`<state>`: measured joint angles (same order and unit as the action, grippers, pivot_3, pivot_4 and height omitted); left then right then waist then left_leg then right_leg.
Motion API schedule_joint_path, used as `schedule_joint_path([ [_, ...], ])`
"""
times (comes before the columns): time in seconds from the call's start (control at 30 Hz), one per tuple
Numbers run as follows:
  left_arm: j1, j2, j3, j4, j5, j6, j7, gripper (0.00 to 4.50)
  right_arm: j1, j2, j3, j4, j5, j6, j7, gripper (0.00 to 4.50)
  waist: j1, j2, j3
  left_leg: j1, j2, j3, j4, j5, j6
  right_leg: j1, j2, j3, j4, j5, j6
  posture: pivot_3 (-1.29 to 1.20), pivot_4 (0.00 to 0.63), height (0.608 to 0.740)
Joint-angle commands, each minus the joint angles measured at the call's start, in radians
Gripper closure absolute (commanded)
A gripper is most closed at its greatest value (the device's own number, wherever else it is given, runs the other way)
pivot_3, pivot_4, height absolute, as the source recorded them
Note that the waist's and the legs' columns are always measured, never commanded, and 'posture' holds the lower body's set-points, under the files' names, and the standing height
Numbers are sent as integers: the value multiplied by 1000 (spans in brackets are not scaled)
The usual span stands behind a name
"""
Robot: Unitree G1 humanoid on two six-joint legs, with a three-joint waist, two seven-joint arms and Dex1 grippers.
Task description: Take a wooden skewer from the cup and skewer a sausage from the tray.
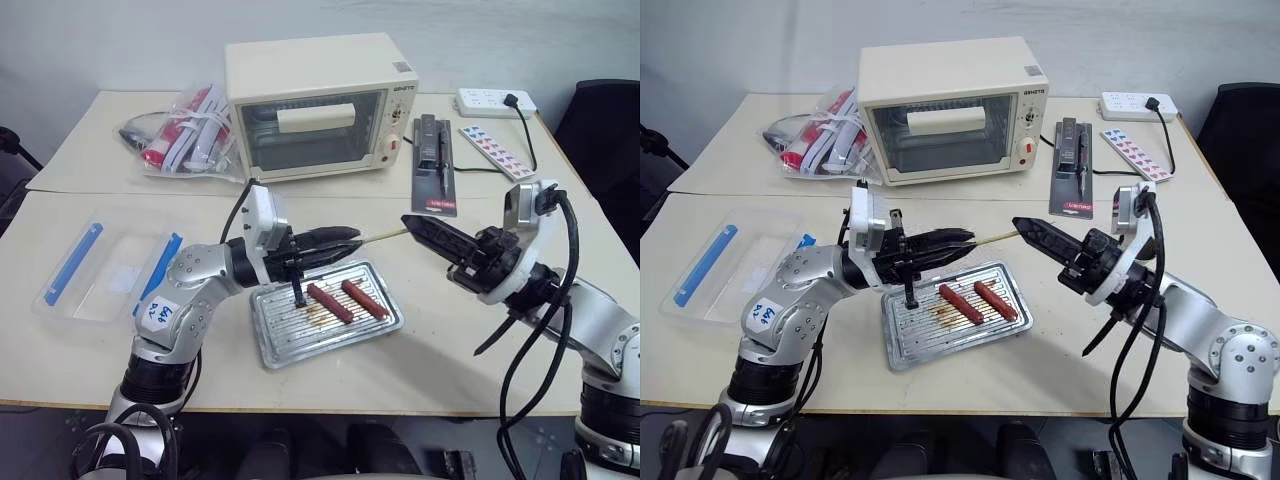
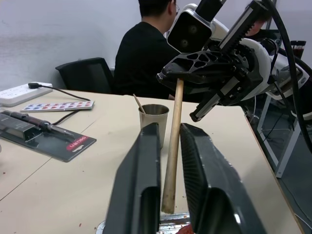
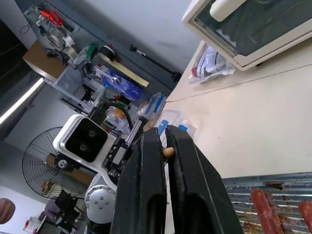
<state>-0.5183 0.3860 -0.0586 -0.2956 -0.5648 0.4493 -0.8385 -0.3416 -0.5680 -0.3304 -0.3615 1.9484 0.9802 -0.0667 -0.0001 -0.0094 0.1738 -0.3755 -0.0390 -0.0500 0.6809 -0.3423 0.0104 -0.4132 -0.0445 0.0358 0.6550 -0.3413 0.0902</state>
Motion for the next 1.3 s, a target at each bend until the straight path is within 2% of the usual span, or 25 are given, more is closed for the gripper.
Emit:
schedule_joint_path([
  [0.03,-6,0,-6,-26,-4,0,3,4255,-27,10,-10,-30,24,-17,0,4500,0,0,0,0,0,0,0,0,0,0,0,0,0,0,0,0,150,740],
  [0.23,-5,-5,-9,-30,-17,13,-1,4255,-33,18,-7,-34,24,-21,-14,4500,0,0,0,0,0,0,0,0,0,0,0,0,0,0,0,0,150,740],
  [0.27,-5,-6,-9,-31,-19,15,-1,3892,-33,19,-6,-36,24,-21,-17,4500,0,0,0,0,0,0,0,0,0,0,0,0,0,0,0,0,150,740],
  [0.3,-4,-7,-9,-31,-16,14,1,3775,-33,21,-6,-36,24,-22,-19,4500,0,0,0,0,0,0,0,0,0,0,0,0,0,0,0,0,150,740],
  [0.47,-3,-9,-9,-35,-9,12,1,2583,-38,31,-6,-42,24,-28,-31,4500,0,0,0,0,0,0,0,0,0,0,0,0,0,0,0,0,150,740],
  [0.83,-15,-42,-12,-10,-4,-4,4,2583,-46,56,-5,-59,24,-46,-58,4500,0,0,0,0,0,0,0,0,0,0,0,0,0,0,0,0,150,740],
  [1.07,-19,-55,-2,-13,-12,-4,13,4157,-41,49,-11,-60,24,-43,-51,4500,0,0,0,0,0,0,0,0,0,0,0,0,0,0,0,0,150,740],
  [1.13,-22,-60,1,-12,-12,-5,16,4474,-38,43,-8,-67,24,-41,-38,4500,0,0,0,0,0,0,0,0,0,0,0,0,0,0,0,0,150,740],
  [1.3,-31,-54,-7,-11,11,4,28,4474,-37,23,-4,-82,24,-36,14,4500,0,0,0,0,0,0,0,0,0,0,0,0,-1,0,0,0,150,740],
])
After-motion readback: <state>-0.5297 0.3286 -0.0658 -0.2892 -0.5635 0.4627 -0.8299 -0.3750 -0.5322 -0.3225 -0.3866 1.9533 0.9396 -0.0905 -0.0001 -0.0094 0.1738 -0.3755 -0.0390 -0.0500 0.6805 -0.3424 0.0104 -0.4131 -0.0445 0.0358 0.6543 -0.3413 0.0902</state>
